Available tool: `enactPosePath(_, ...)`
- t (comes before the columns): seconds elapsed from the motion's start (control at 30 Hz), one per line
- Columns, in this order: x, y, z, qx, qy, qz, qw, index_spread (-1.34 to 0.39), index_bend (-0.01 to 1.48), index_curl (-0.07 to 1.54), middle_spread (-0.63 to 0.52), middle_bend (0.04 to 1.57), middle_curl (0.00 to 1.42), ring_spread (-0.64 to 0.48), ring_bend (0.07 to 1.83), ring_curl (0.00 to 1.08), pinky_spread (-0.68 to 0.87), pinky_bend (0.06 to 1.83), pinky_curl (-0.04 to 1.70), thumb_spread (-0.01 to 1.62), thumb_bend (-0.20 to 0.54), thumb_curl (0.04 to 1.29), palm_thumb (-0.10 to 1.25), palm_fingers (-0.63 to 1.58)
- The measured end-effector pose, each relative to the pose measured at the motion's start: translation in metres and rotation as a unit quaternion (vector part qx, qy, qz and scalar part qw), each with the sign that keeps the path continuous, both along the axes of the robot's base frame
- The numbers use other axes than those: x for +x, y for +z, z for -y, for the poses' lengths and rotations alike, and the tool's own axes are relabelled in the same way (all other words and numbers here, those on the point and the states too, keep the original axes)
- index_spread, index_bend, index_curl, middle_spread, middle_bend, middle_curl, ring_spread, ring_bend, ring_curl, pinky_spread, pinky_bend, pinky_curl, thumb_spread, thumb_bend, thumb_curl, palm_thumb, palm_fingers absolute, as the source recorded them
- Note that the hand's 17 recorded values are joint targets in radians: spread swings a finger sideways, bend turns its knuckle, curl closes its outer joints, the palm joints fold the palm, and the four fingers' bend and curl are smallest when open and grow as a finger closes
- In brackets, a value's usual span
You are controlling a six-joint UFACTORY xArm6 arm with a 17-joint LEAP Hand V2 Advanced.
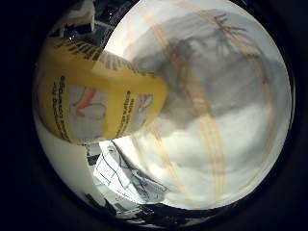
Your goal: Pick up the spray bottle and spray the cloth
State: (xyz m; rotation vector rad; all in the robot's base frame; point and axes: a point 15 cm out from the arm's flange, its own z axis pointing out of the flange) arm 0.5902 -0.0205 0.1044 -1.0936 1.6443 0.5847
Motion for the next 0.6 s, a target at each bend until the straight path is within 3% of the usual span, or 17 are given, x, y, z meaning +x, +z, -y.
enactPosePath(0.2, 0.003, 0.036, -0.012, 0.023, 0.018, 0.029, 0.999, -0.24, 1.08, 0.77, -0.11, 1.29, 0.7, -0.17, 1.43, 0.64, -0.19, 1.25, 0.87, 0.93, -0.003, 0.49, 1.08, 1.19)
enactPosePath(0.4, 0.0, 0.086, -0.02, -0.018, 0.059, 0.063, 0.996, -0.22, 1.14, 0.77, -0.1, 1.33, 0.68, -0.17, 1.46, 0.63, -0.17, 1.2, 0.99, 0.94, -0.01, 0.58, 1.14, 1.18)
enactPosePath(0.6, -0.019, 0.115, -0.024, -0.074, 0.106, 0.047, 0.99, -0.21, 1.15, 0.76, -0.09, 1.35, 0.65, -0.16, 1.48, 0.62, -0.16, 1.14, 1.1, 0.95, -0.01, 0.64, 1.13, 1.18)
